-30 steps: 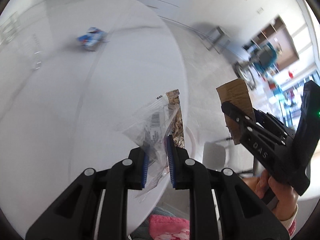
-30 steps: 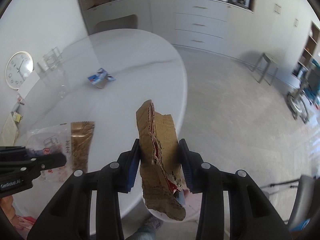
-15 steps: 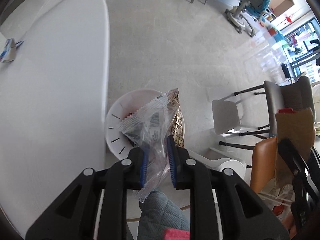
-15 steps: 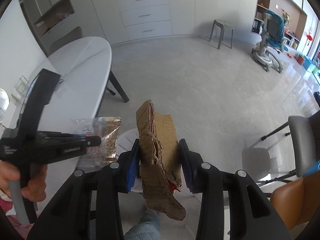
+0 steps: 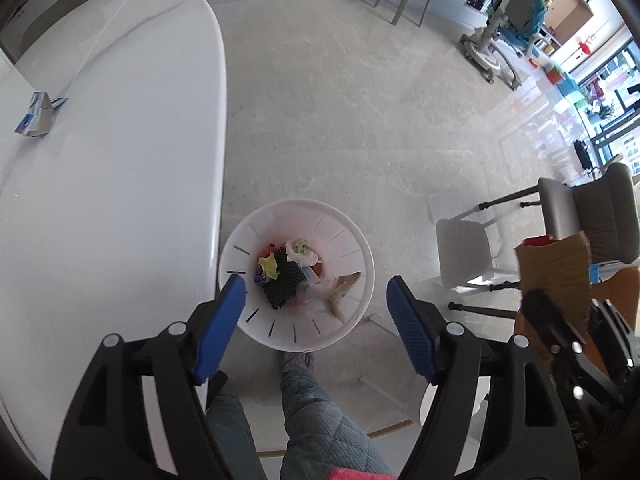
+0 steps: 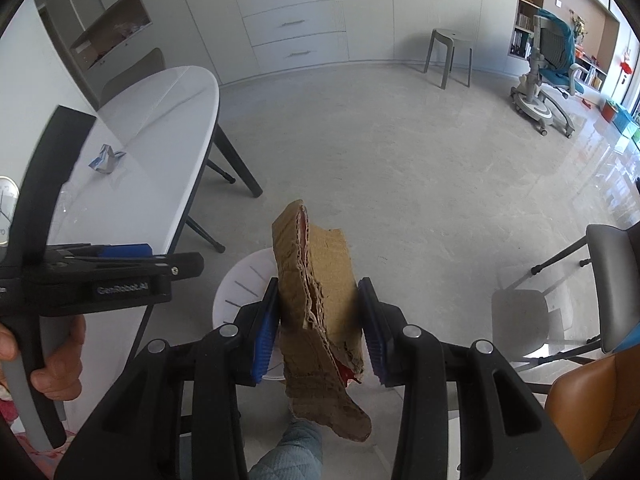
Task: Collect trash
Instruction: 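Carry bag and cardboard over the wastebasket and open both tools to drop them, then move both open tools back over the table toward the bottle and box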
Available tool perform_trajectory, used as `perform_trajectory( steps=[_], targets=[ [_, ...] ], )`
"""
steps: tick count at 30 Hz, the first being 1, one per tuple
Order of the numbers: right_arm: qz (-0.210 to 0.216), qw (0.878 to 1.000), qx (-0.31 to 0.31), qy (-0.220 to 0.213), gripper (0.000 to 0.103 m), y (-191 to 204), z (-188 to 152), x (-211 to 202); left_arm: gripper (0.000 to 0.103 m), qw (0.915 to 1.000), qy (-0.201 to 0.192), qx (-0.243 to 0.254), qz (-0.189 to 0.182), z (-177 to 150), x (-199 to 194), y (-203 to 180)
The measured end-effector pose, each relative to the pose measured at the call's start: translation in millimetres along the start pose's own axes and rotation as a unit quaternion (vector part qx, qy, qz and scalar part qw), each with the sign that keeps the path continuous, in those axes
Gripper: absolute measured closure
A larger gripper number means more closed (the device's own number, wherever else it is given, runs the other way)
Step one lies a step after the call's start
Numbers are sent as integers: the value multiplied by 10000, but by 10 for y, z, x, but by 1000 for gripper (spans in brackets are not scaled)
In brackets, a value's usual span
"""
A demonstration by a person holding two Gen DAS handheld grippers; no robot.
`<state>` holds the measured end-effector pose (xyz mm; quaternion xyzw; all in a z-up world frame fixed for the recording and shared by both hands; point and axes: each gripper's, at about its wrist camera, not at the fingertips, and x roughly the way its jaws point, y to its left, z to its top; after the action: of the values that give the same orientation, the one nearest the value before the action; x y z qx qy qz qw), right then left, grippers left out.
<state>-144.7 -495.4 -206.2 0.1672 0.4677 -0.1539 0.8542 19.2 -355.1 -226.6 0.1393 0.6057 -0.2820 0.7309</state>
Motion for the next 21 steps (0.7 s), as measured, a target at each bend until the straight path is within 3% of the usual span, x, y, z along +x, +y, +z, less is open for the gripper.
perform_trajectory(
  steps=[12, 21],
  targets=[
    [285, 9994, -164, 130, 63, 268, -11, 185, 31, 9981, -351, -469, 185, -256, -532, 356],
    [503, 9964, -499, 455, 59, 676, -120, 688, 31, 9947, -491, -815, 399, -478, -829, 835]
  ],
)
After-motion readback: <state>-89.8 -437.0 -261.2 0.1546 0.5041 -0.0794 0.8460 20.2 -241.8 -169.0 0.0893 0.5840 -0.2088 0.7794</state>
